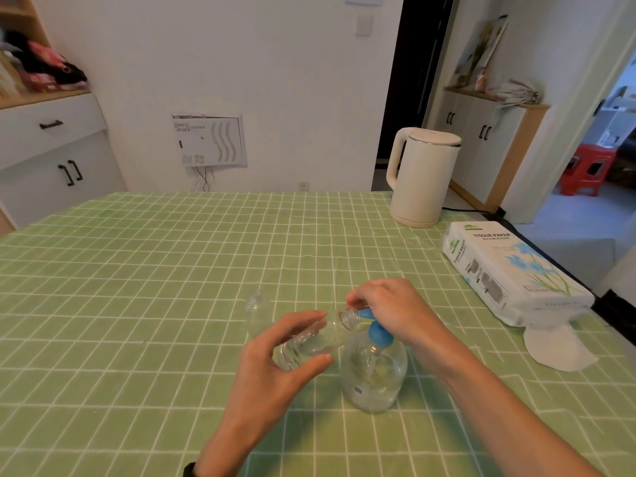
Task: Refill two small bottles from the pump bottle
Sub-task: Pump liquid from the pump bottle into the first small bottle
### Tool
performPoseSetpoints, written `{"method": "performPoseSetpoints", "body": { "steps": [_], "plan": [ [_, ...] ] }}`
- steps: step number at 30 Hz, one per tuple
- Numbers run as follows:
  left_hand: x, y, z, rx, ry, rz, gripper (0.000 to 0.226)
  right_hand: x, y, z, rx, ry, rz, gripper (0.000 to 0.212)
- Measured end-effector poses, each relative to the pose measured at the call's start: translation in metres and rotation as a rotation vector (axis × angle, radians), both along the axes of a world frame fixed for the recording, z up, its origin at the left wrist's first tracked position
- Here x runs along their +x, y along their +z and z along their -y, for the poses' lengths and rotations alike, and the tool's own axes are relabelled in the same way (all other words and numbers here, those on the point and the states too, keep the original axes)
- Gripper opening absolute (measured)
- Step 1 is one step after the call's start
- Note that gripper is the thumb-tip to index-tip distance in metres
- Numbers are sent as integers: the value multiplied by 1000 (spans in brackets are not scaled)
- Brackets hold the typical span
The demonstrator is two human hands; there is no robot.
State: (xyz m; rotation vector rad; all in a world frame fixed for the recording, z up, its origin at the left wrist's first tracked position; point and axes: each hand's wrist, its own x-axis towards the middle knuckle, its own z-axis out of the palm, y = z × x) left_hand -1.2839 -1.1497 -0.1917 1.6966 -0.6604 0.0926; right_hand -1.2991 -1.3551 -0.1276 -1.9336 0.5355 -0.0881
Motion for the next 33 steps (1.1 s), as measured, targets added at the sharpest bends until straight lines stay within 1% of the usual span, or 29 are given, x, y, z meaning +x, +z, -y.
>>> {"method": "performPoseSetpoints", "body": {
  "steps": [6,14,21,27,30,33],
  "plan": [
    [0,1,2,-2,-1,-3,53,0,1,0,-8,9,-15,27],
    [3,-1,4,-10,-6,-13,53,5,-6,-2,15,-10,52,26],
    [0,-1,3,-5,-11,-10,59,2,-3,-1,4,3,1,25],
    [1,1,2,-3,-9,-11,59,1,5,2,-80,24,-13,32],
    [2,1,4,-3,-15,-8,58,2,3,1,-35,16,-16,26],
    [4,-1,4,-4,-16,-9,56,4,-3,-1,-15,18,-8,26]
  ]
}}
